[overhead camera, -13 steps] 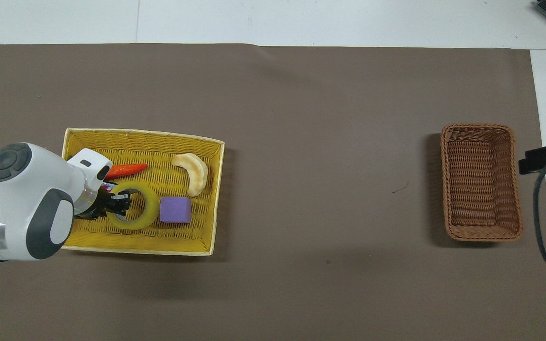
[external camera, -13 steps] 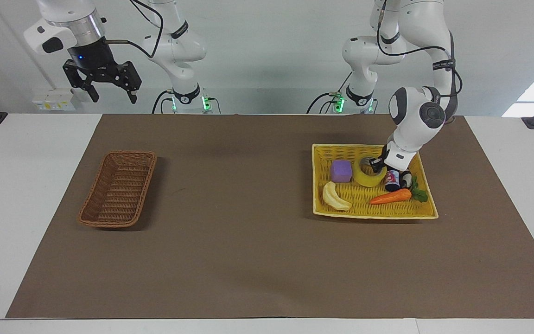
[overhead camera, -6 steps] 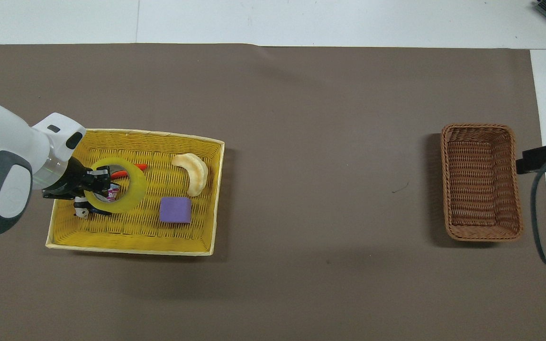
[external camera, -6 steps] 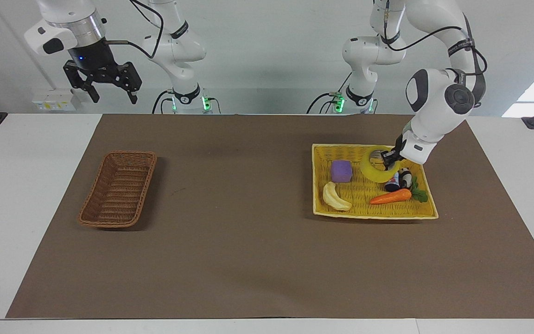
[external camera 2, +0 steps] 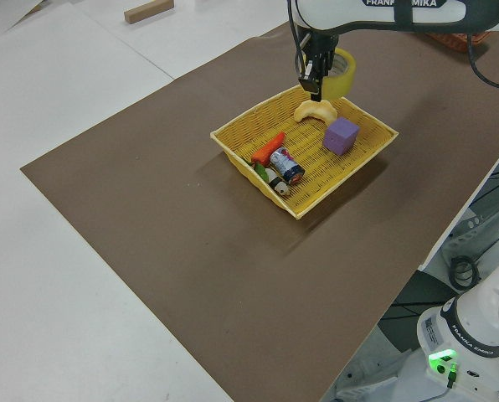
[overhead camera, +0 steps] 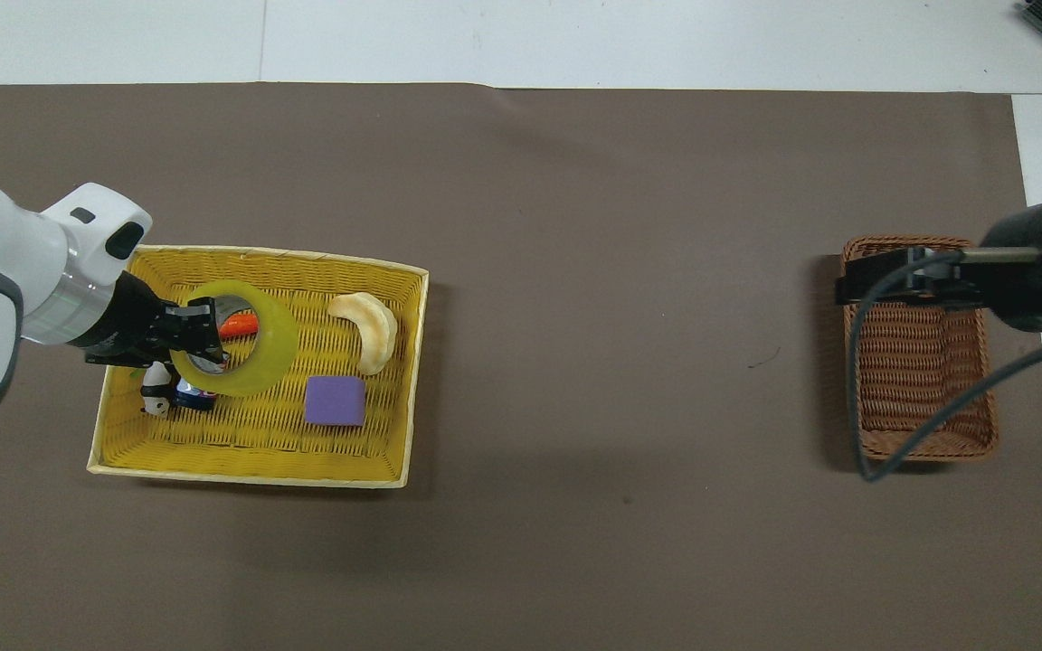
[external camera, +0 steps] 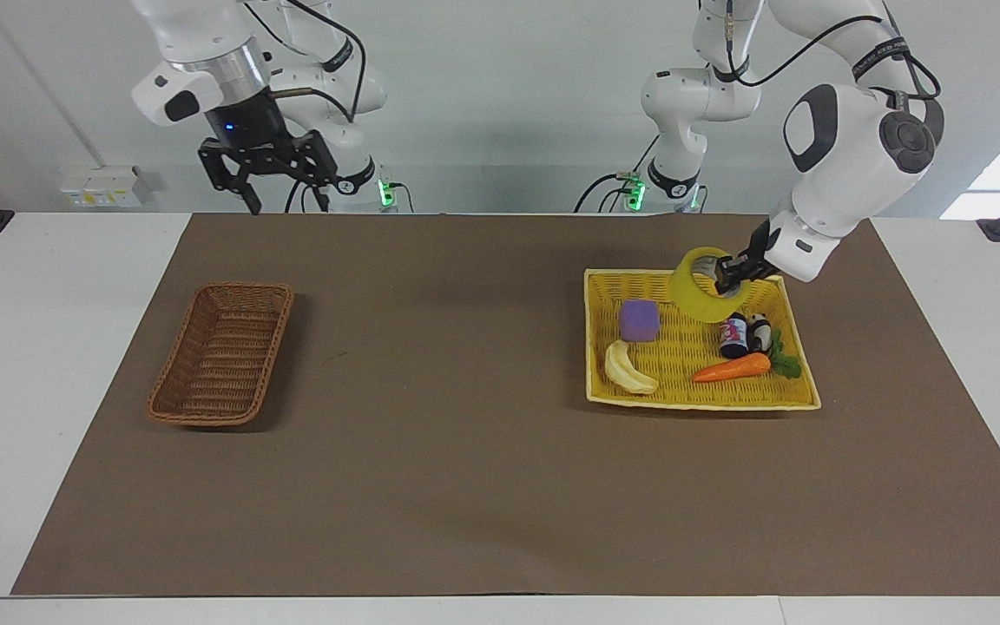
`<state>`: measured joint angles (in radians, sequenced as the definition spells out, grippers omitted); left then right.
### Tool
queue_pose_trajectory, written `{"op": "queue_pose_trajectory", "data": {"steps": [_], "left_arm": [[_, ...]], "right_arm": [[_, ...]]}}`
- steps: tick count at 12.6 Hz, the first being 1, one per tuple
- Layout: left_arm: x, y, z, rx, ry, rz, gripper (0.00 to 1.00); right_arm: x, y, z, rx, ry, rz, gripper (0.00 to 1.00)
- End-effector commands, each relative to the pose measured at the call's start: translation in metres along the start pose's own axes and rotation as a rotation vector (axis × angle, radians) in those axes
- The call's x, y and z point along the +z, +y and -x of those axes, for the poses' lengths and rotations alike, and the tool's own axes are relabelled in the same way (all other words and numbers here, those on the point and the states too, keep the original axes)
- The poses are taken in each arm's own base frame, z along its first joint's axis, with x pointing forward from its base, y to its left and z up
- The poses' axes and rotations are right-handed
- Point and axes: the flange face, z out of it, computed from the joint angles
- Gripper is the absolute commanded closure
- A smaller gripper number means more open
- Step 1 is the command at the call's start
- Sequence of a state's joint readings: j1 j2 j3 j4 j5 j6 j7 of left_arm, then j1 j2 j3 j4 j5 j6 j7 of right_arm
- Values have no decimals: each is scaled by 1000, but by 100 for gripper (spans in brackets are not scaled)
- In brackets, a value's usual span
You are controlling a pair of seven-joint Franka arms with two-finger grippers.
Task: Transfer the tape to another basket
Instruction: 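Grasp and lift the tape roll while the right gripper reaches toward it, then grasp the tape roll with the right gripper from the left gripper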
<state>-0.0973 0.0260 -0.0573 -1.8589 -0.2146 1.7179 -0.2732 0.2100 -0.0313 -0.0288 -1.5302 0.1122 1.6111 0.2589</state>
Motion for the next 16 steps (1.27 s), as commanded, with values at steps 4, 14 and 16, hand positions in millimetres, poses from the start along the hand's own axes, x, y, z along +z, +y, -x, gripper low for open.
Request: {"op": "queue_pose_trajectory", "data": {"steps": [4,14,16], "left_arm": [[22,104,60,113,29,122,100],[32,226,134,120,115,265,100],[26,236,132,107,132,292,100]], "right_arm": [[44,-94,16,76,-46,-234,0],[146,-104,38,-38,-240,-507,0],[153,-90,45,-121,-234,-519,0]]}}
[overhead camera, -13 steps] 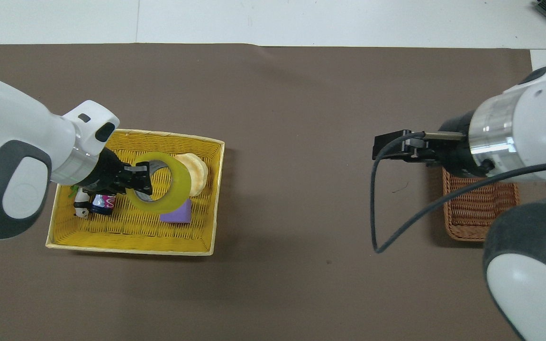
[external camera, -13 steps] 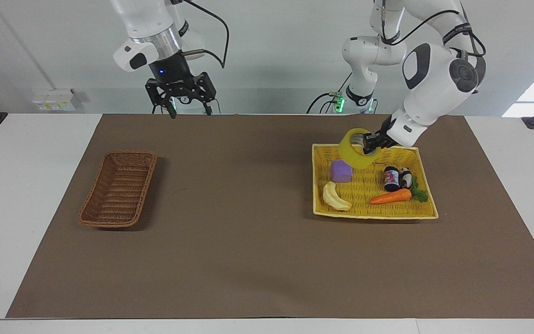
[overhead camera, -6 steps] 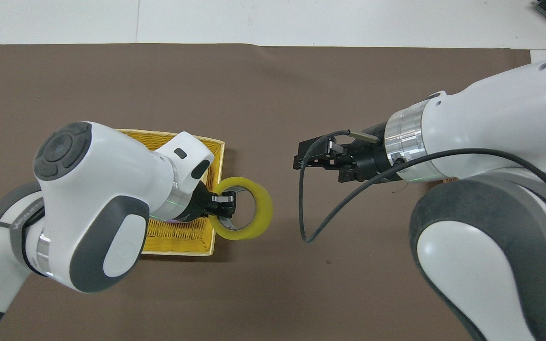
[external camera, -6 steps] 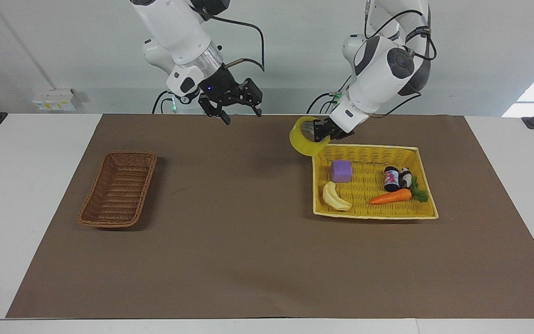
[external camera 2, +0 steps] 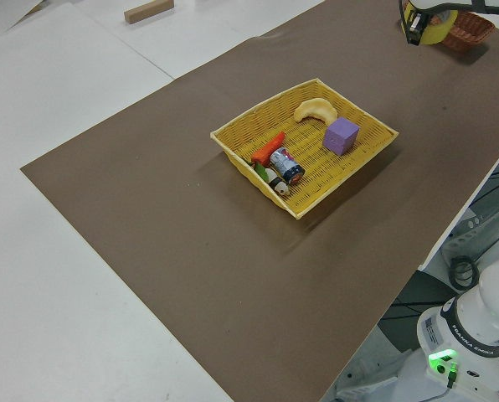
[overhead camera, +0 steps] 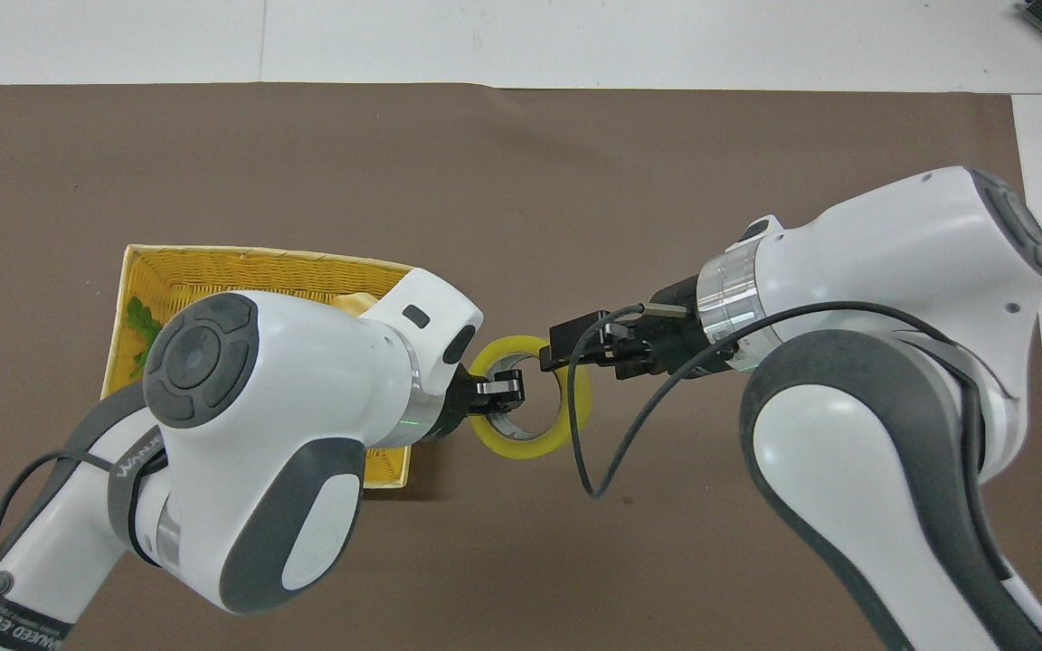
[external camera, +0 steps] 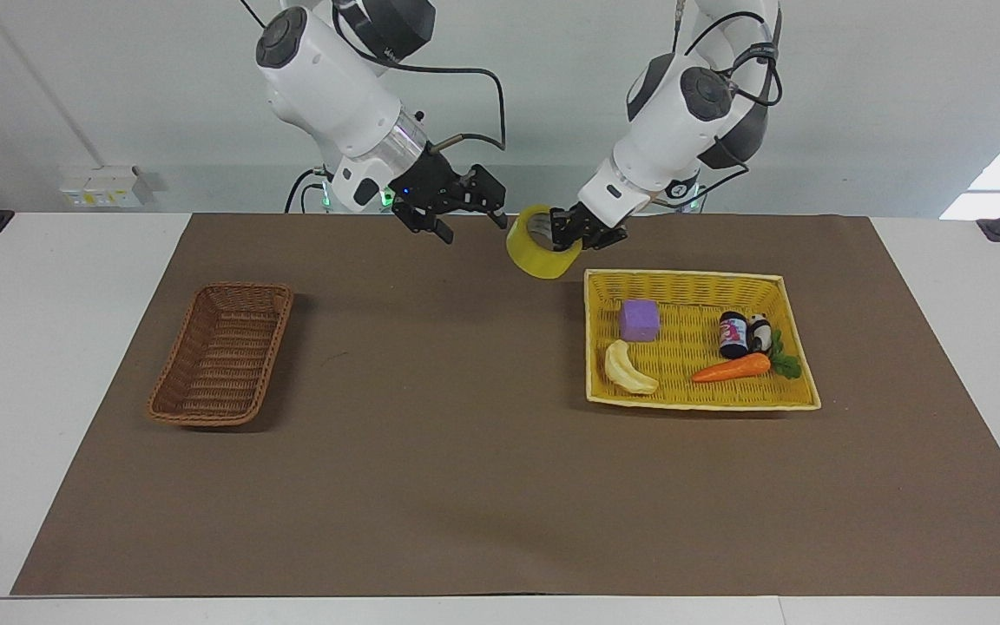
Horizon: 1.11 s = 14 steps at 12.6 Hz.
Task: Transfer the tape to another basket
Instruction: 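Grasp the tape roll with the right gripper from the left gripper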
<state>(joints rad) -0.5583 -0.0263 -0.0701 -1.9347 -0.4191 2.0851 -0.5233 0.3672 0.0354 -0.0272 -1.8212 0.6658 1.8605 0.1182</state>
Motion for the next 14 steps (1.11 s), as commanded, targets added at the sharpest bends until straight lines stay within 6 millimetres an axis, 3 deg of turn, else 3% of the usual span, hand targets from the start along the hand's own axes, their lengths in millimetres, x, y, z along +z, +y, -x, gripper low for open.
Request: {"op": "queue_pose_trajectory", "data": {"steps": [1,6,7,9,10,11,12,13,14], "left_arm": [[-10,14,0,-32,33,71,100],[-8,35,13,-35,56,109,100],[-7,36,13,-38,61,112,100],[-6,39,15,-31,63,116,100],[-6,40,15,-30,70,120,92],[-7,44,17,-32,79,131,61],[-8,48,18,-68,92,150,36],[-8,56,24,-141,101,176,0],[-10,58,24,-180,110,192,0]], "right_arm": [[-5,14,18,-65,-2,-30,0],[-4,11,17,-64,2,-24,0],[-7,14,15,-58,8,-23,11],[-9,17,12,-36,11,-22,63],[-10,19,11,-31,14,-22,80],[-10,19,10,-21,15,-21,92],[-11,19,9,-6,17,-21,97],[-12,19,9,-1,20,-22,98],[-15,24,6,11,27,-22,98]]}}
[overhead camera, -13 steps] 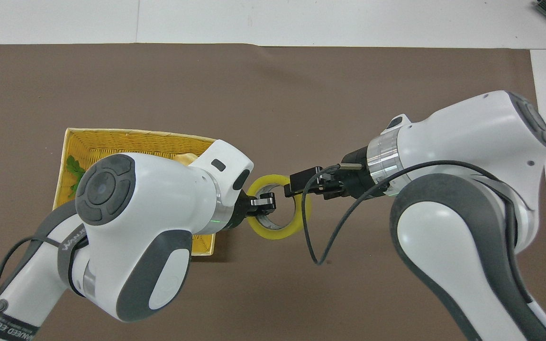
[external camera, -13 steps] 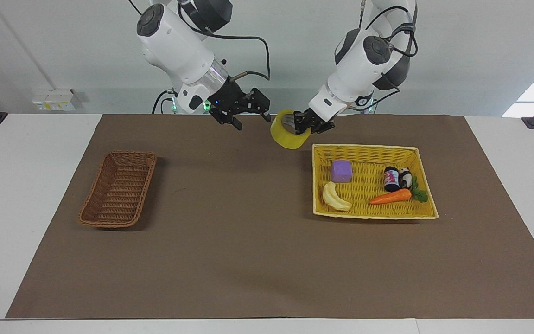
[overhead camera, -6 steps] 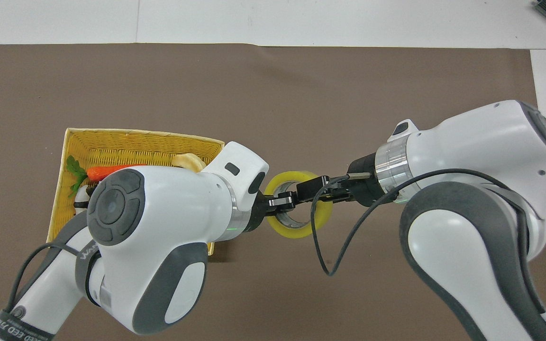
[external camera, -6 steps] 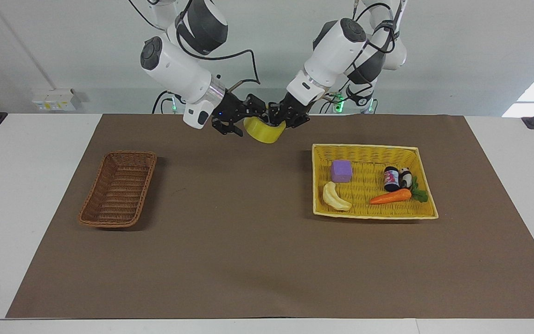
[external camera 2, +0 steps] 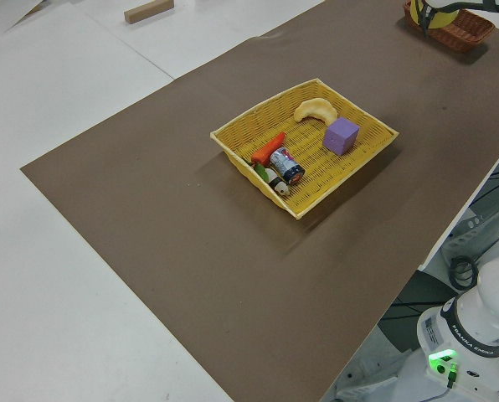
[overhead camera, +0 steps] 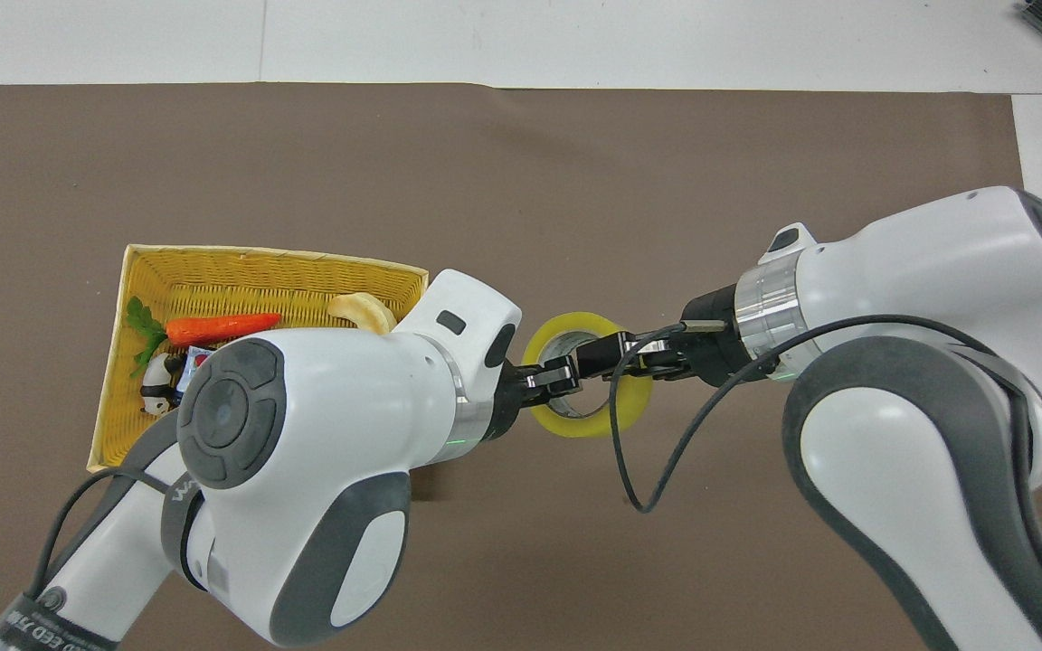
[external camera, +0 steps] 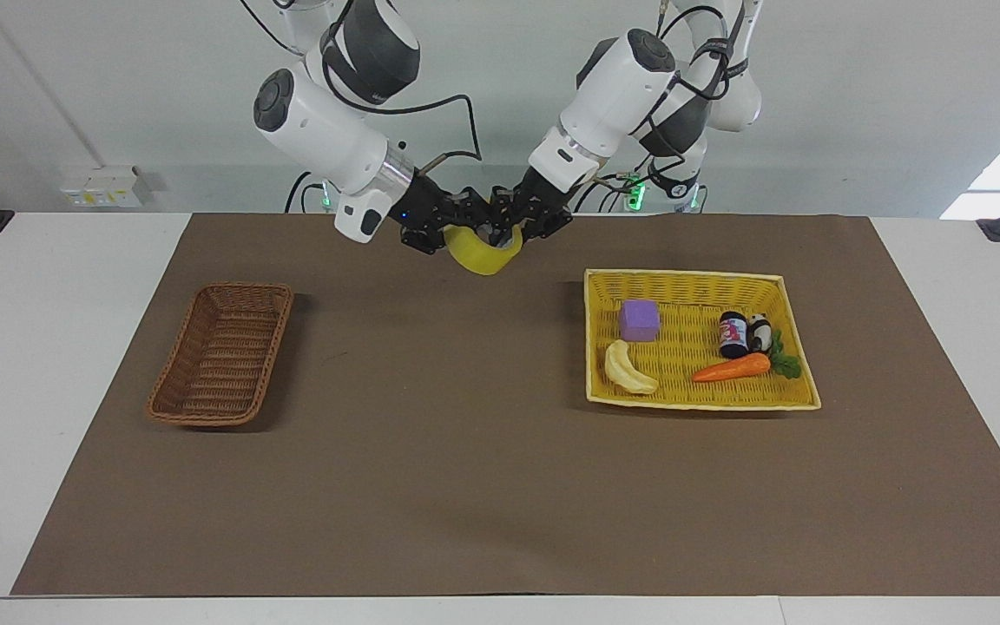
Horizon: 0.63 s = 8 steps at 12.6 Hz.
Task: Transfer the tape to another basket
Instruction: 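Grasp the tape roll with the right gripper from the left gripper, then carry the tape to the brown basket while the left gripper withdraws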
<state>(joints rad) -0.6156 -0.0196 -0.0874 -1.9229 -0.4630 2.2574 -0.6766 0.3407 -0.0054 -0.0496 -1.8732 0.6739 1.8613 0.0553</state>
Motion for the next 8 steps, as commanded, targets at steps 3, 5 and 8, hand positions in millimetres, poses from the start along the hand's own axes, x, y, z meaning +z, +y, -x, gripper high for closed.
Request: {"op": "queue_pose_trajectory", "data": {"steps": [3,5,8], "left_arm": [[-15,15,10,-152,22,136,0],[-22,13,7,-267,88,236,0],[-22,15,7,-318,103,260,0]], "right_arm": [[-8,11,-8,49,26,-11,98],[-21,25,-18,64,51,-6,99],[-49,67,-29,109,95,-10,100]]}}
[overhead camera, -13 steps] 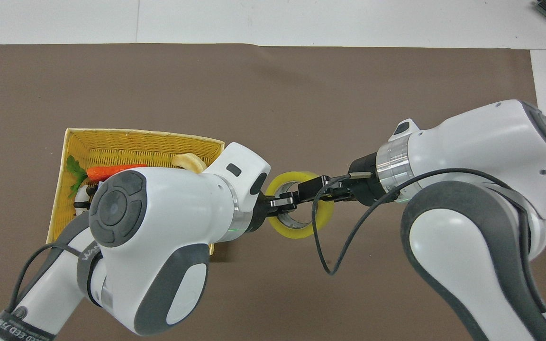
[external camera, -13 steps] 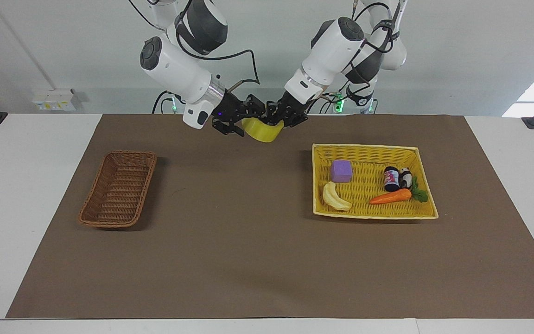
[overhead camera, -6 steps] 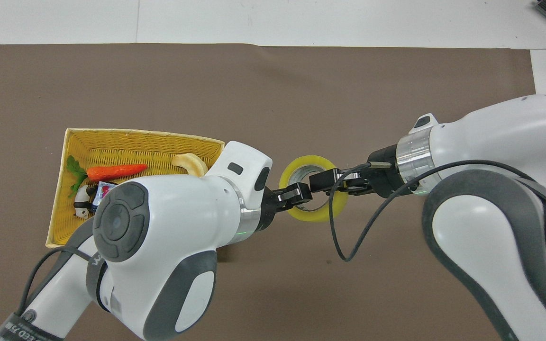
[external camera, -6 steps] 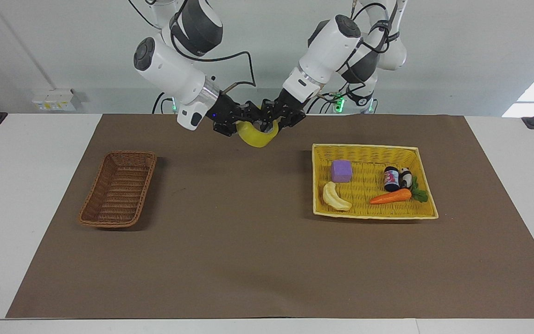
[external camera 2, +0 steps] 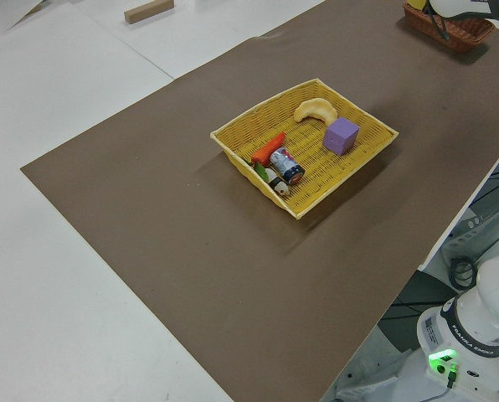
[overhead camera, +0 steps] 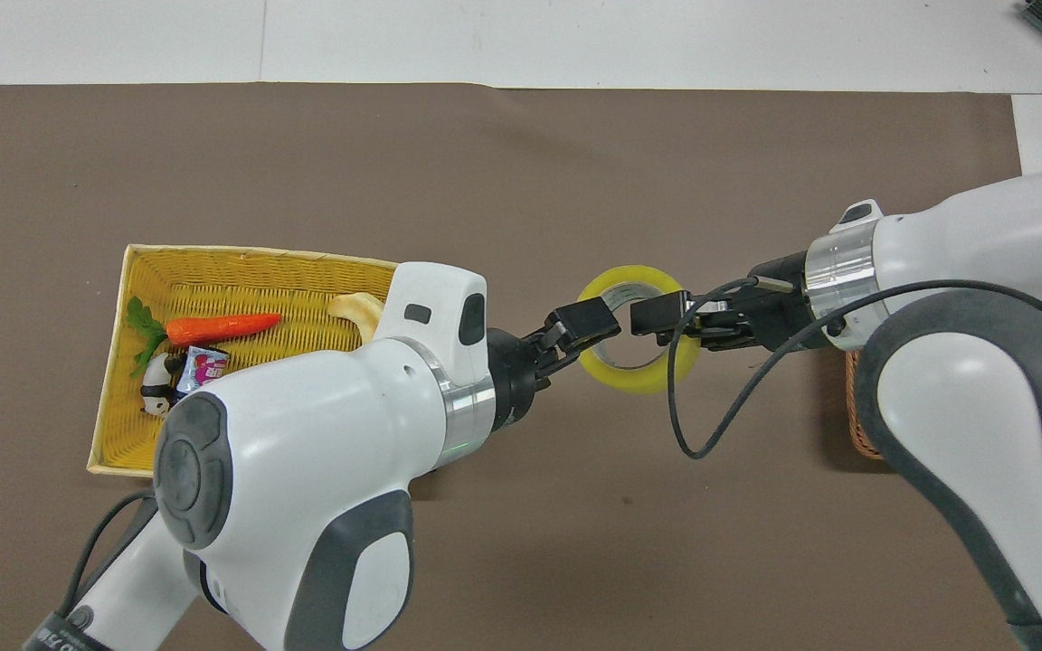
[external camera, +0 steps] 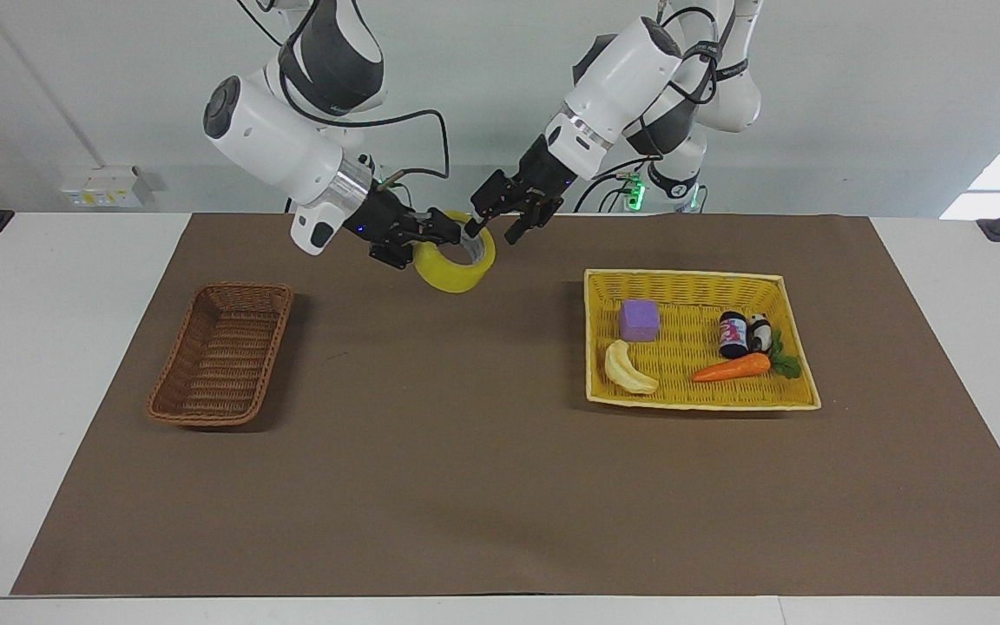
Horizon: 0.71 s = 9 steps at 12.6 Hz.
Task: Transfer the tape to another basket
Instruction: 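Carry the tape to the brown basket while the left gripper withdraws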
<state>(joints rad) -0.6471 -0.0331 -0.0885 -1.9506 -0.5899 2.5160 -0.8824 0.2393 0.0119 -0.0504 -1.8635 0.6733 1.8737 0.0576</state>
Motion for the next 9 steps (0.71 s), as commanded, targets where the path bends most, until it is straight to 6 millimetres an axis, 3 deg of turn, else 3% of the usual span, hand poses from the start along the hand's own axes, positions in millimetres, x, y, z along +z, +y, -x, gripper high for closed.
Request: {"op": "queue_pose_trajectory", "data": {"steps": [1,3,6,9], "left_arm": [[-8,-5,5,-59,0,20,0],[-7,-12,-5,-82,-33,-36,0],[-31,-34,-57,-128,-66,-171,0],[-51,-59,-109,-82,19,-253,0]], "right_arm": [[-27,34,-15,18,41,-4,100],[-52,72,-24,24,78,27,100],[-81,130,-28,67,104,147,100],[-103,229,-26,80,76,139,100]]}}
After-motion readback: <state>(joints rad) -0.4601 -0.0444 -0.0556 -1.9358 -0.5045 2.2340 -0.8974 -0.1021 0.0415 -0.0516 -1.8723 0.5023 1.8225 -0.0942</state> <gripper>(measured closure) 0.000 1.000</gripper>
